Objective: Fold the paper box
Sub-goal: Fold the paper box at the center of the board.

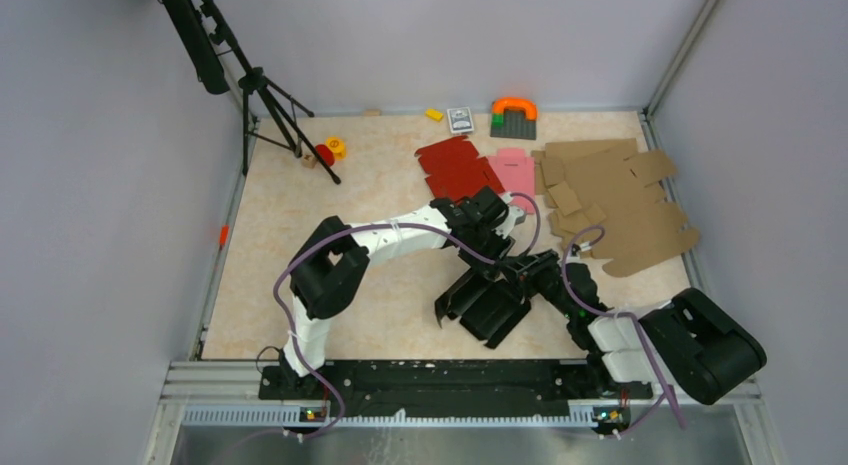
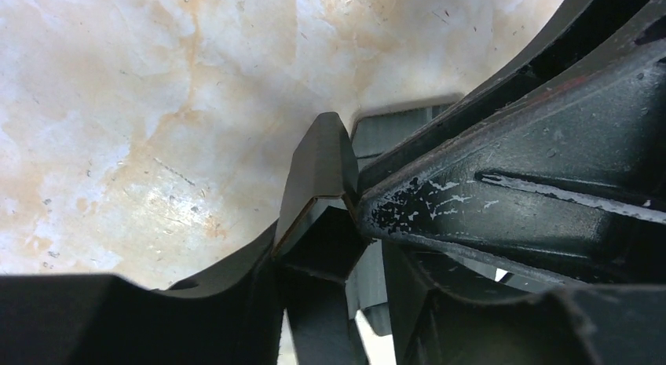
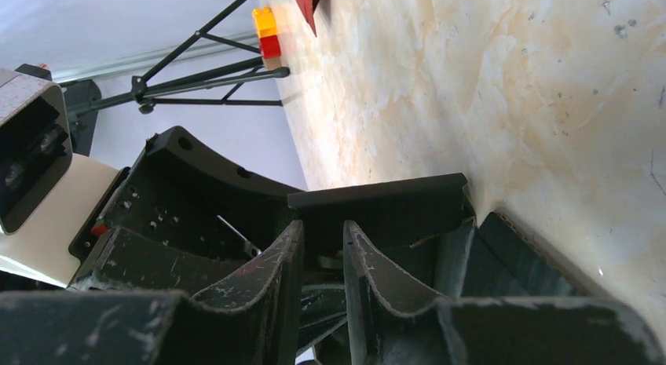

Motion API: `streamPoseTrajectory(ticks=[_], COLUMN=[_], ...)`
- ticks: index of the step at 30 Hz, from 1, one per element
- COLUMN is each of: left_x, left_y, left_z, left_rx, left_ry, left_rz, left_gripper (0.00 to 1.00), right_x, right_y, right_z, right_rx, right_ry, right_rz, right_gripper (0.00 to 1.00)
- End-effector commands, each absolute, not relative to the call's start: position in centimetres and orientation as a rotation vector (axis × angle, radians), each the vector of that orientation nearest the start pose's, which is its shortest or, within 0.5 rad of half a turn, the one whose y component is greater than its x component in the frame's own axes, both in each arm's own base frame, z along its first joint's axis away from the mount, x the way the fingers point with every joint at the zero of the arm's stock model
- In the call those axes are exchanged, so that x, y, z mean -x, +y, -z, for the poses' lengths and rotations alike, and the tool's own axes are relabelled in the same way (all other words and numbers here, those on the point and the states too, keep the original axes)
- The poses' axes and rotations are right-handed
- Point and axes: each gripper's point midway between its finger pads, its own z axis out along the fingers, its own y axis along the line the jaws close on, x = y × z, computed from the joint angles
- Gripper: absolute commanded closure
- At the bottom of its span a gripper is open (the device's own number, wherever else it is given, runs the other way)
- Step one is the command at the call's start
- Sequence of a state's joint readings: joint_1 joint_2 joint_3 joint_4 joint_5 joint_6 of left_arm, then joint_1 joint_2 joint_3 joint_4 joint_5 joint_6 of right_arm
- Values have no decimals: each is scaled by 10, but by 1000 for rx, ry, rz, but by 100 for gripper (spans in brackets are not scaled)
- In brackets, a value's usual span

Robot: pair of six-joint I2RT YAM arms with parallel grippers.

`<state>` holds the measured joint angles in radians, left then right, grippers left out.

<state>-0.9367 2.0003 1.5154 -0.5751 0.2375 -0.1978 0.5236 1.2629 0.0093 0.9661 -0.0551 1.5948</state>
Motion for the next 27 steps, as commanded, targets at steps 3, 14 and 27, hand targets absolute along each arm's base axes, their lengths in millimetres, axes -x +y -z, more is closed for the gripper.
streamPoseTrajectory(ticks=[3,14,27], left_x=[-256,-259,-258], left_y=[-440,-433,-428], left_z=[-101,-97,-99], left_rx=[-994,-995,-1027], left_ry=[2326,2347,2343], left_rz=[783,725,702], left_gripper=[67,83,82], right_x=[-219,-219,-231], right_y=[230,223,161], right_z=[-113,-109,-123], right_rx=[-889,-866,-298], right_ry=[1892,1902,1950], right_rz=[-1658,-1580,-824], right_gripper=[76,76,39])
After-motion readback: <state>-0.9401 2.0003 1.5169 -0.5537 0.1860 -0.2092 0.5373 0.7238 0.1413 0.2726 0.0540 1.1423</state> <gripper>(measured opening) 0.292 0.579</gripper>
